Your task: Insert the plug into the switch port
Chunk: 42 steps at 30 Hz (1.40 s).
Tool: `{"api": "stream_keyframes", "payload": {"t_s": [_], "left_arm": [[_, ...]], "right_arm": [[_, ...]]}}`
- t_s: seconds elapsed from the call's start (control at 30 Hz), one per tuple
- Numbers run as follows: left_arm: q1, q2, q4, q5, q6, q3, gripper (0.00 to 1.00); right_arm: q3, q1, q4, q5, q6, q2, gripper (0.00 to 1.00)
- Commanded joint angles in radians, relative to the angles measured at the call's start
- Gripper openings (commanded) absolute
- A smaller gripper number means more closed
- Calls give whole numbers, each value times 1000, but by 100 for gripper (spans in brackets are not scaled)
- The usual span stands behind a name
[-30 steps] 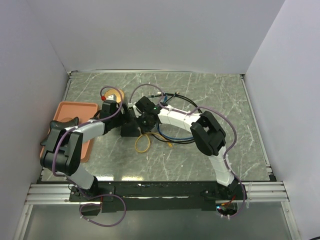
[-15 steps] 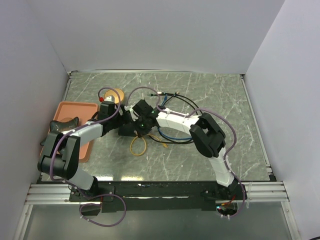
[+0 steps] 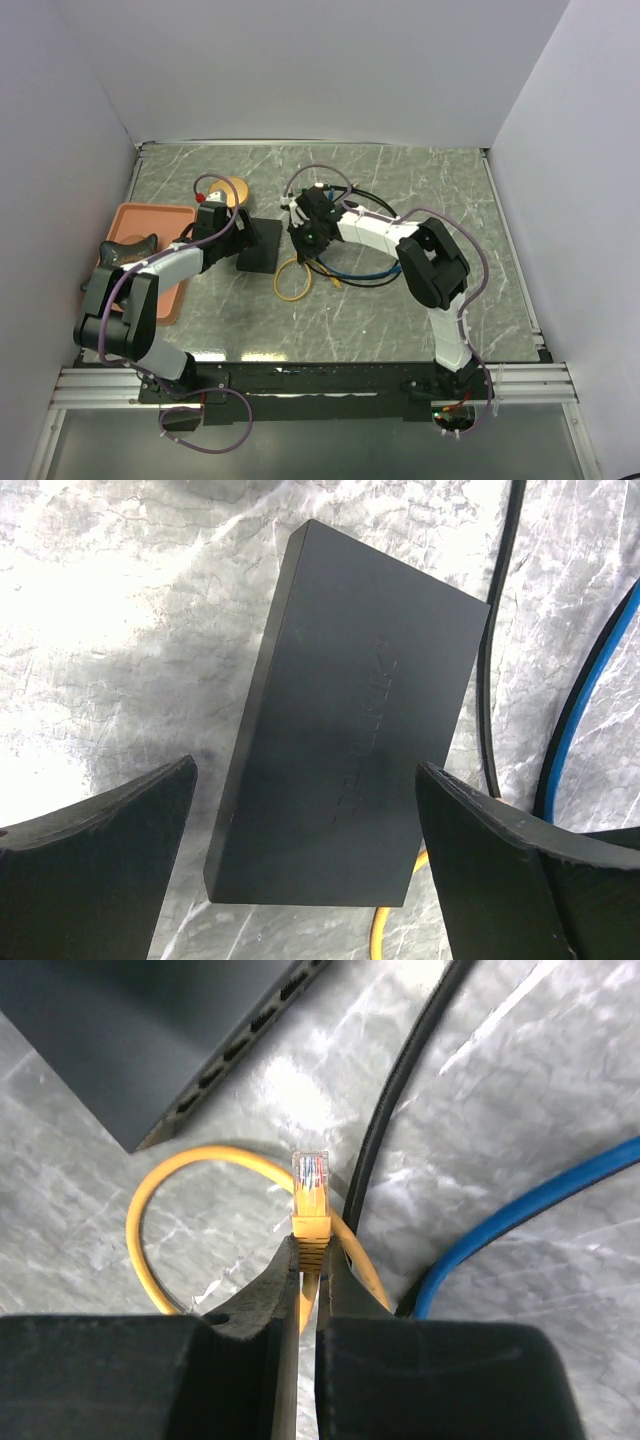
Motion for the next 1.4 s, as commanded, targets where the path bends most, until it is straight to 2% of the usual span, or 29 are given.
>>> {"api": "stream_keyframes", "payload": {"t_s": [0.0, 0.33, 0.73, 1.03, 1.37], "left_arm": [[2, 10, 11, -4, 20, 34, 97], [2, 30, 8, 4, 35, 60, 98], [2, 56, 17, 34, 61, 69, 98], [1, -45, 43, 71, 37, -32, 99], [8, -188, -3, -7, -46, -143, 99]], "right_arm": [[115, 17, -48, 10, 5, 56, 0], [273, 46, -209, 1, -46, 174, 0], [300, 145, -229, -25, -113, 189, 0], [300, 182, -214, -66, -127, 189, 0], [290, 204, -153, -70, -92, 168, 0]]}}
